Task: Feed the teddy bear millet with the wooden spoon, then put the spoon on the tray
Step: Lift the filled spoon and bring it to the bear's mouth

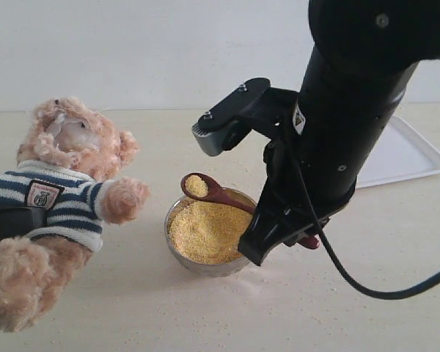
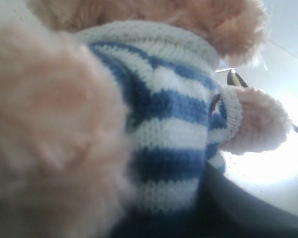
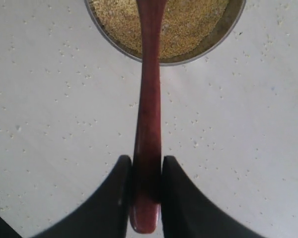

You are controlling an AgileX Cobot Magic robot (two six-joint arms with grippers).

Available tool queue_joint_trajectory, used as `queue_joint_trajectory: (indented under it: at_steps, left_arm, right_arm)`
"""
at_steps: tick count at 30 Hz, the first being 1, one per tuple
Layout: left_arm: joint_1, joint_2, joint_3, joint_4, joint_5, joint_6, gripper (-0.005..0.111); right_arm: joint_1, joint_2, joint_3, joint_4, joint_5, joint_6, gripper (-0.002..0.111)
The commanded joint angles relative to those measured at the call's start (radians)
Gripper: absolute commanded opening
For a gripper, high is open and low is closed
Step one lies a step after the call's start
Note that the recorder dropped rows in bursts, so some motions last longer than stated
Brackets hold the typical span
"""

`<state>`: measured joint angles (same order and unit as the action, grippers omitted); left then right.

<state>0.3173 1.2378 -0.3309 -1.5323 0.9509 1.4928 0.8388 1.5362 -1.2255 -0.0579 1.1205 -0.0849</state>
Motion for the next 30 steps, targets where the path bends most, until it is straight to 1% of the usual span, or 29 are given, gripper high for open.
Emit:
queue_joint_trajectory:
  at_steps: [1, 7, 14, 17, 22, 30]
  left_arm:
    - [0.001, -0.007, 0.000, -0.019, 0.016, 0.004, 0.005]
    - [0.001, -0.007, 0.000, -0.019, 0.016, 0.004, 0.005]
    - [0.001, -0.007, 0.000, -0.019, 0.016, 0.004, 0.005]
    - [0.001, -0.007, 0.000, -0.019, 0.016, 0.004, 0.005]
    - [0.001, -0.007, 0.000, -0.019, 0.016, 0.004, 0.005]
    - [0.001, -0.007, 0.000, -0.019, 0.016, 0.004, 0.005]
  right_arm:
    - [-0.001, -0.013, -0.073, -0.002, 0.039, -0.037, 0.000]
    - [0.001, -0.013, -0.150, -0.002, 0.085, -0.060, 0.000]
    - [0.087, 0.012, -0.221, -0.029, 0.101, -0.080, 0.000]
    - [0.137, 0.053, -0.282, -0.054, 0.101, -0.080, 0.000]
    - [0.189, 0.103, -0.389, -0.112, 0.101, -0.081, 0.000]
    - [0.191, 0.186, -0.444, -0.161, 0.101, -0.122, 0.000]
